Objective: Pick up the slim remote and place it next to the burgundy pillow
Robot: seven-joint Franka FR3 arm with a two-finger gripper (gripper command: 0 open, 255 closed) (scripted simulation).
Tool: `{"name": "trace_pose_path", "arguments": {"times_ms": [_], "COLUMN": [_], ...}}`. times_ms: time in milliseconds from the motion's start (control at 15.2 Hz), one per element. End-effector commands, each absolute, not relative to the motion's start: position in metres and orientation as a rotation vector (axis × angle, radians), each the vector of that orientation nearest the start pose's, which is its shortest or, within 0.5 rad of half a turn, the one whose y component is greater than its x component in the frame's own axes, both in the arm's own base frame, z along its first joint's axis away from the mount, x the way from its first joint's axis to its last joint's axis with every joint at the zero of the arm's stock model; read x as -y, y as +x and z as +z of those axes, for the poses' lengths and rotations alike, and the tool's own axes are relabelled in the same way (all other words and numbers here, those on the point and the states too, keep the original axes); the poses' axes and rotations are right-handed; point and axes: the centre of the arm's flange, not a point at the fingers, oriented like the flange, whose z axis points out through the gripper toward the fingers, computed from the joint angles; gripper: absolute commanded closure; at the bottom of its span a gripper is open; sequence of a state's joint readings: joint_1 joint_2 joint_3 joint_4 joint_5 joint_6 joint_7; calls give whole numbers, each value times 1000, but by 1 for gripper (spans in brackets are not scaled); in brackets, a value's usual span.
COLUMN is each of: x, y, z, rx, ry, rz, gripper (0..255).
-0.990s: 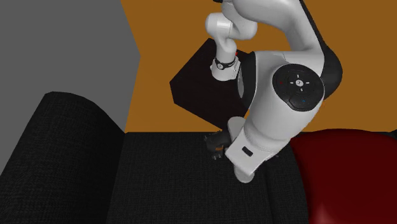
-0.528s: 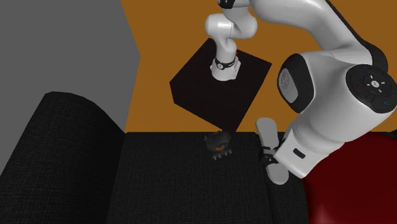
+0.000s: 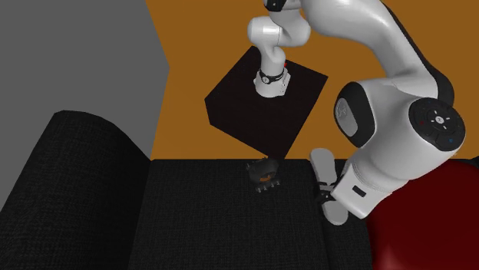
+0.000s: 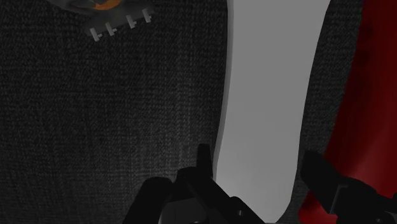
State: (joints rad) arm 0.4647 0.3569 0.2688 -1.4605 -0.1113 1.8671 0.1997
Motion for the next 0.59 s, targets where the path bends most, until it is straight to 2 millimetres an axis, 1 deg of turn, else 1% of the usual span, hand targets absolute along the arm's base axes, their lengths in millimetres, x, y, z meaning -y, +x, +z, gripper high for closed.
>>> {"name": "trace_pose_path", "arguments": {"times_ms": [0, 528], "x": [-424, -424], "y": [521, 521], "z": [479, 437], "rx": [839, 839], "ry": [-3010, -3010], "rz": [-99, -99], "gripper": [255, 255]}}
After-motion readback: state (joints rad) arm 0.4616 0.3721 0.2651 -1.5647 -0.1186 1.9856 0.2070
